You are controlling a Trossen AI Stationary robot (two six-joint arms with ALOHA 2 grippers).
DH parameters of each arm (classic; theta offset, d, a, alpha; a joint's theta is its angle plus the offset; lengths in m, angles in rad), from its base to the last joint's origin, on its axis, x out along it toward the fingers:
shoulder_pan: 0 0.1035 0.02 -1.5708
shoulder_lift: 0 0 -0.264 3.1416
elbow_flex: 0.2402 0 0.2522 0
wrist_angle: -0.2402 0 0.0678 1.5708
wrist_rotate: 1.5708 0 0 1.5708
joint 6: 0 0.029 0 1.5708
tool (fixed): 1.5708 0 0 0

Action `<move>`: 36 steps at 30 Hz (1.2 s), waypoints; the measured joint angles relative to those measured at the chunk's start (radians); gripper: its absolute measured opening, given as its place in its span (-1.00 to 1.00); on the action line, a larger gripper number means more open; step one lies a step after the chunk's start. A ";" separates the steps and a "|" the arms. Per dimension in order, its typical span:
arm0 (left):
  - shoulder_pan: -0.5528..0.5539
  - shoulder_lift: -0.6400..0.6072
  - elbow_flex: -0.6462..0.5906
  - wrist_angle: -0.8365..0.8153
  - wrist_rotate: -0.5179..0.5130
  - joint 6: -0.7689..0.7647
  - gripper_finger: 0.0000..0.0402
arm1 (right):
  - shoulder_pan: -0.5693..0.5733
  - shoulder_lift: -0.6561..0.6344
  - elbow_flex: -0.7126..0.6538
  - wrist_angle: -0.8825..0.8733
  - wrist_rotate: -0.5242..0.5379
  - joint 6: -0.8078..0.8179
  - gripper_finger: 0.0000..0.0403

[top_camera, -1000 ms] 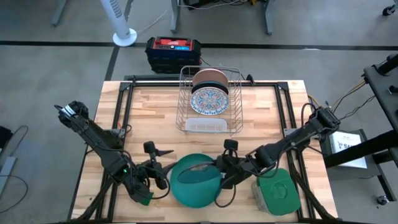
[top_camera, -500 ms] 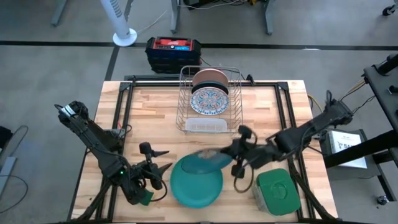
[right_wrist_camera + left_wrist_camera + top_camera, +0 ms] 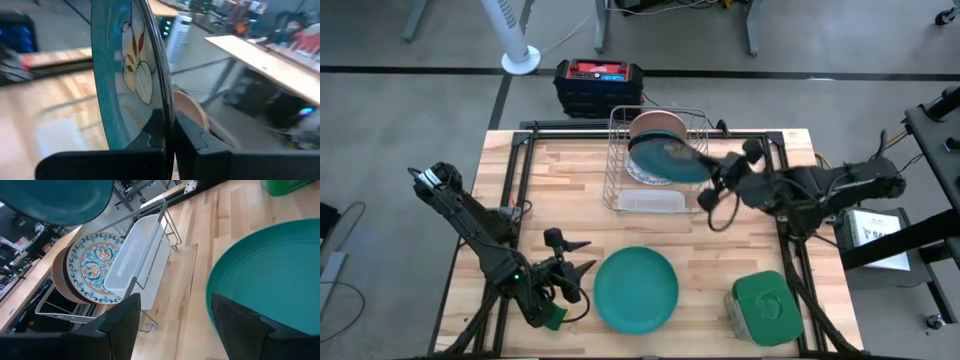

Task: Sort dishes
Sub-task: Put the blue plate in the dishwasher rack

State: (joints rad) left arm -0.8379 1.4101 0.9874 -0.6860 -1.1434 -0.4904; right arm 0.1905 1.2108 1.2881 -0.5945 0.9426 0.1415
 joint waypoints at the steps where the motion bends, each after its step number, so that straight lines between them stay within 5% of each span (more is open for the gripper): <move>1: 0.000 0.000 0.000 -0.007 -0.001 0.000 0.15 | -0.032 0.002 0.000 0.002 -0.032 -0.019 -1.00; 11: 0.003 0.000 -0.003 -0.119 -0.073 -0.041 0.15 | -0.296 0.040 -0.001 0.070 -0.323 -0.179 -1.00; 36: 0.004 0.043 -0.003 0.021 -0.096 -0.064 0.15 | -0.304 0.048 -0.002 -0.007 -0.369 -0.218 -1.00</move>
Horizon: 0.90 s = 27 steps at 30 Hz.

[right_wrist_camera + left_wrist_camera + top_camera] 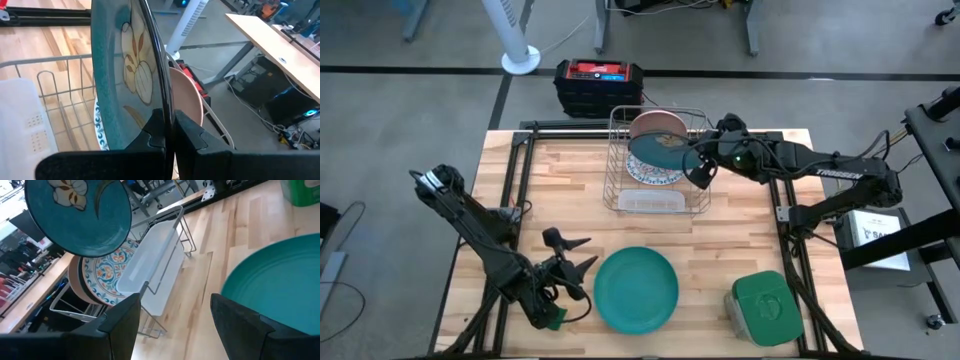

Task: Sort dishes
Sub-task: Put the blue plate in the dishwasher rack

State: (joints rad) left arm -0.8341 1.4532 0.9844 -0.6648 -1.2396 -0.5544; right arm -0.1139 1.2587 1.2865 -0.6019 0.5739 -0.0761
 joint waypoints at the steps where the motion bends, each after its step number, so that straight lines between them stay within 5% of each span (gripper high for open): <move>1: 0.000 0.003 0.000 0.001 0.000 -0.005 0.15 | 0.000 0.000 0.000 -0.002 0.000 -0.001 -1.00; 13: 0.039 0.050 0.000 0.083 -0.025 0.033 0.15 | 0.000 0.001 -0.045 0.043 0.000 -0.011 -1.00; 22: 0.189 0.072 0.000 0.309 0.171 0.382 0.15 | 0.007 -0.001 -0.083 0.060 0.000 -0.007 -1.00; 27: 0.219 0.068 0.000 0.380 0.196 0.528 0.15 | 0.012 -0.001 -0.107 0.061 -0.001 0.013 -1.00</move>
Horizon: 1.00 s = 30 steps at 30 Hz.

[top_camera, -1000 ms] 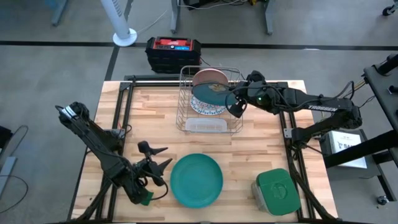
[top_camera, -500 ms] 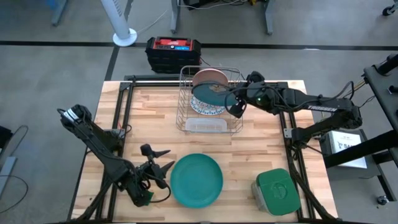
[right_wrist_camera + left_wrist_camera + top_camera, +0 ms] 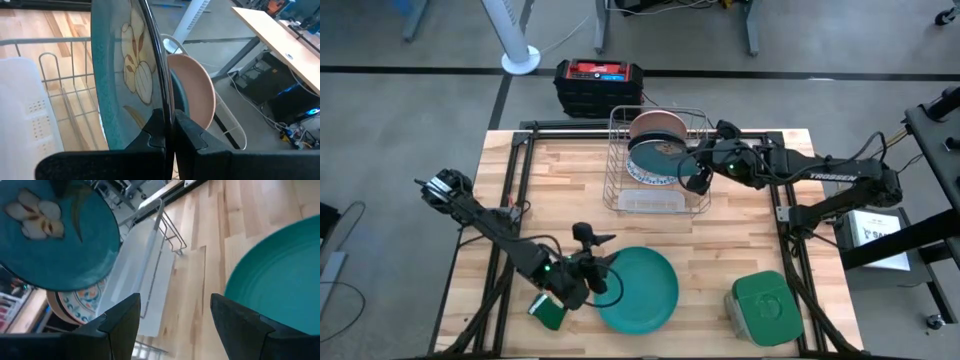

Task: Sort dishes
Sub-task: Put the blue plate in the dishwasher rack

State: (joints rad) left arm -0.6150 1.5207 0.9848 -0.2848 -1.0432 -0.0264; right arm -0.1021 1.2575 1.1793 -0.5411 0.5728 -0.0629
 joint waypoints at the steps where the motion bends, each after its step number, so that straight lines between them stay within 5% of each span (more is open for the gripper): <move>1: 0.010 -0.001 0.000 0.015 0.006 0.024 0.15 | 0.000 0.000 -0.006 0.000 0.000 0.003 -1.00; 18: 0.235 -0.001 0.000 0.361 0.663 0.387 0.15 | 0.007 -0.003 -0.012 -0.004 -0.001 0.010 -1.00; 30: 0.308 -0.010 -0.040 0.344 0.761 0.515 0.15 | 0.007 -0.003 -0.012 -0.002 -0.006 0.028 -1.00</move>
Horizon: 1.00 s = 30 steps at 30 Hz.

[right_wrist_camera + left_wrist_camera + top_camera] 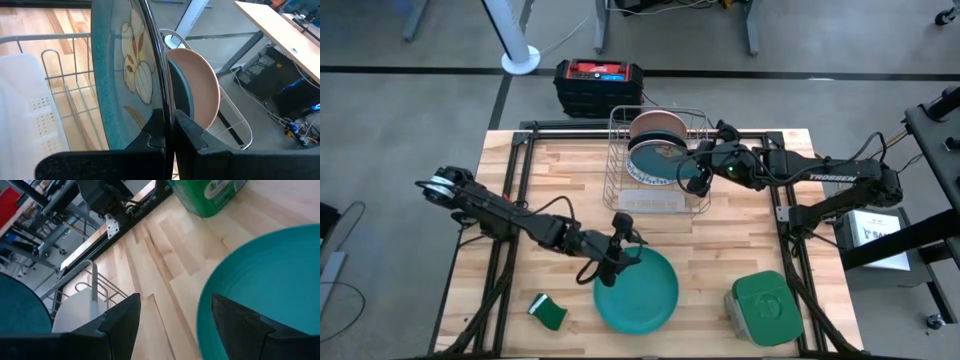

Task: Sort dishes
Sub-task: Put the blue plate in the dishwasher rack

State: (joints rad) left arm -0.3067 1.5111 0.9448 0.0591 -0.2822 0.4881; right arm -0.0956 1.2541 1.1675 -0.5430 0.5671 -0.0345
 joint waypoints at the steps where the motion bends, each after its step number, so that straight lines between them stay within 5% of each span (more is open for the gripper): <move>1: 0.013 -0.007 -0.012 0.012 0.026 0.000 0.15 | 0.000 0.000 0.000 0.000 0.000 0.000 -1.00; 22: 0.090 -0.278 -0.268 0.179 0.056 -0.026 0.15 | 0.003 0.000 -0.013 0.000 0.000 0.053 -1.00; 30: 0.091 -0.410 -0.367 0.185 -0.088 -0.060 0.15 | 0.027 0.004 -0.014 0.011 0.001 0.079 -1.00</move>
State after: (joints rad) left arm -0.2153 1.1014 0.5777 0.2443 -0.3701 0.4278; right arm -0.0689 1.2579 1.1534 -0.5323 0.5678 0.0448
